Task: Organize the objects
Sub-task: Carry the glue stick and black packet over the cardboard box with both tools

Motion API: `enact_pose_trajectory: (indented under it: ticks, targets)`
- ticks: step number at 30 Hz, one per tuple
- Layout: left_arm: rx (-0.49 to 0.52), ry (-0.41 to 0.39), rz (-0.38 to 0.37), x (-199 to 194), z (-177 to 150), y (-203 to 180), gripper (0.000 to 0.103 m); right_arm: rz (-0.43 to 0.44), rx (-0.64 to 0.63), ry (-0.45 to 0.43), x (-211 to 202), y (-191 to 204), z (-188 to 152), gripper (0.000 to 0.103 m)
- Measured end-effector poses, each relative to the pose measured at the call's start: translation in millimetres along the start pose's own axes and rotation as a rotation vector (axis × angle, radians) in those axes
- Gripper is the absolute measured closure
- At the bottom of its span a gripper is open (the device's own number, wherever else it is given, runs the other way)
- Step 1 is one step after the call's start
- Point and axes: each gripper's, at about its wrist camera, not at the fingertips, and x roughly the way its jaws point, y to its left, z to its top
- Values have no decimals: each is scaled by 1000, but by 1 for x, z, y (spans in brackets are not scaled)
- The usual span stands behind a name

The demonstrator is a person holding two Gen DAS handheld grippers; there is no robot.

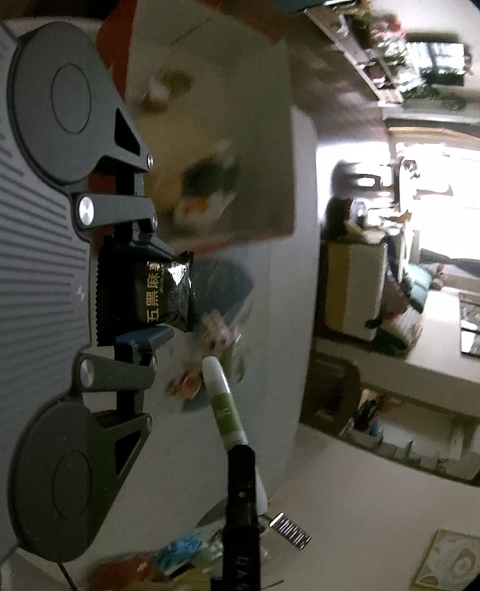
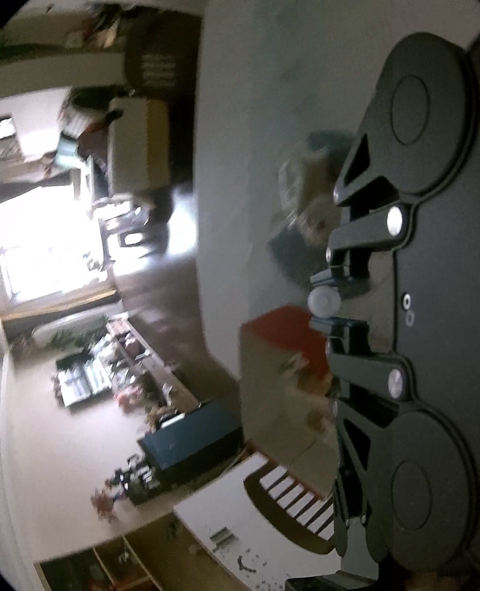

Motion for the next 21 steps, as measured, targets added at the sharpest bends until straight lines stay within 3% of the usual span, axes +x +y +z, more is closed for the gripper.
enact_pose_trajectory:
  ticks: [13,21]
  targets:
    - [13,-26,171,-12,35,105,65,61,-177,-29,82,89,34,87]
    - [-5,38,200,22,33,140,65,36,-233,57,141,107,19,87]
